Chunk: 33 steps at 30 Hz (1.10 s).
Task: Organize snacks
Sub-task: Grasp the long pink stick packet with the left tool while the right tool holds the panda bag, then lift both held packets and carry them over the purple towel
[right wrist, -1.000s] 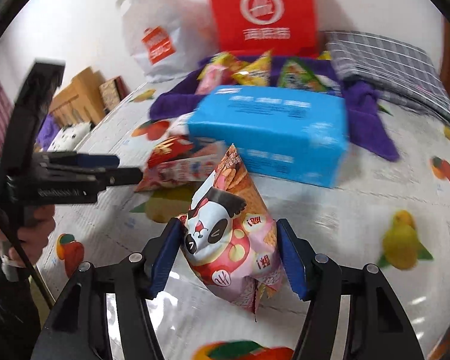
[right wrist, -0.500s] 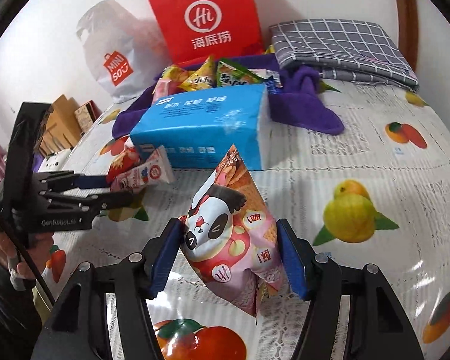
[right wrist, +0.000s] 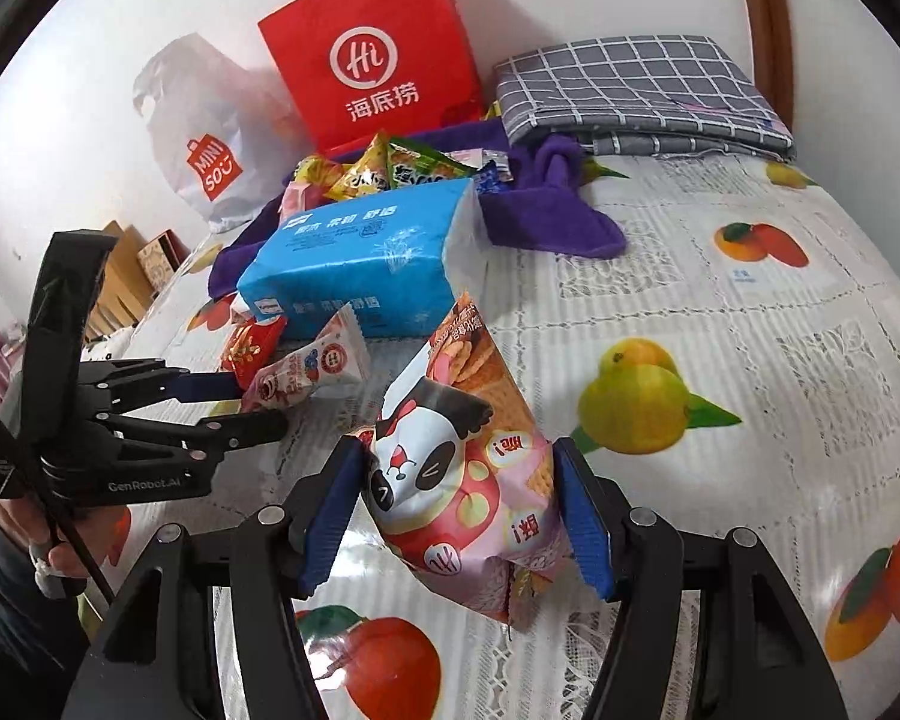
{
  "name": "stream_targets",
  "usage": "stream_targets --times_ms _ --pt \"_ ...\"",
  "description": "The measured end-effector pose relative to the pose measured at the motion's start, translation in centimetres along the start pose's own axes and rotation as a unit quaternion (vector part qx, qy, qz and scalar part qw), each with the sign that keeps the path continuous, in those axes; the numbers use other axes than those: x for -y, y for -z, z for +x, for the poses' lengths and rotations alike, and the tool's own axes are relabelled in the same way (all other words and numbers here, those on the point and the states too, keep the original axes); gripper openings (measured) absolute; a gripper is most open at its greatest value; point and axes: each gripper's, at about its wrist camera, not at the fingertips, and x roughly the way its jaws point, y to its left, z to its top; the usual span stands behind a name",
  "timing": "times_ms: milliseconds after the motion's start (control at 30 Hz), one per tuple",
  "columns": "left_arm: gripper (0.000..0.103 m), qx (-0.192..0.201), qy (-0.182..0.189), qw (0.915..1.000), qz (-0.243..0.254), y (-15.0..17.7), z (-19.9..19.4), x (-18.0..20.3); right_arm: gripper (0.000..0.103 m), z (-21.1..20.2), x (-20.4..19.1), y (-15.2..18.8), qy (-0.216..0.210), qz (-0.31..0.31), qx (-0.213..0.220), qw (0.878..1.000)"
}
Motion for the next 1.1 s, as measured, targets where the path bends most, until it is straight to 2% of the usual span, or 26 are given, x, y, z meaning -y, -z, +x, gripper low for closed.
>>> stream_targets --times_ms 67,200,367,533,833,900,933,1000,1100 --pt "0.052 -0.012 0.017 0.9998 0.006 0.0 -0.2 0.5 0.063 -0.1 0.2 0.1 0.002 0.001 0.001 1.000" --pt "0.052 -0.008 0.032 0.9994 0.015 0.1 -0.7 1.3 0.063 -0.4 0.7 0.2 0.006 0.006 0.005 1.000" --pt "0.052 0.011 0.031 0.9991 0.026 -0.2 -1.4 1.9 0.063 -0.8 1.3 0.3 0.006 0.016 0.010 1.000" --pt "0.052 0.028 0.012 0.9988 0.039 -1.4 -1.9 2.2 0.063 -1.0 1.7 0.4 0.003 0.022 0.013 1.000" --pt "0.051 0.005 0.021 0.9987 0.046 -3.0 1.0 2.7 0.063 -0.9 2.2 0.5 0.002 0.025 0.011 1.000" --pt "0.037 -0.006 0.021 0.9986 0.049 -2.9 1.7 3.0 0.063 -1.0 2.4 0.5 0.004 0.028 0.010 1.000" --pt "0.034 -0.008 0.020 0.9985 0.050 -2.9 1.8 3.1 0.063 -1.0 2.4 0.5 0.004 0.029 0.010 1.000" --pt "0.022 -0.008 0.027 0.9983 0.050 -2.8 1.6 3.1 0.063 -1.1 2.5 0.6 0.005 0.030 0.011 0.999" --pt "0.021 -0.010 0.050 0.9982 0.030 -2.7 1.1 2.5 0.063 -1.1 2.5 0.6 0.010 0.031 0.008 0.999"
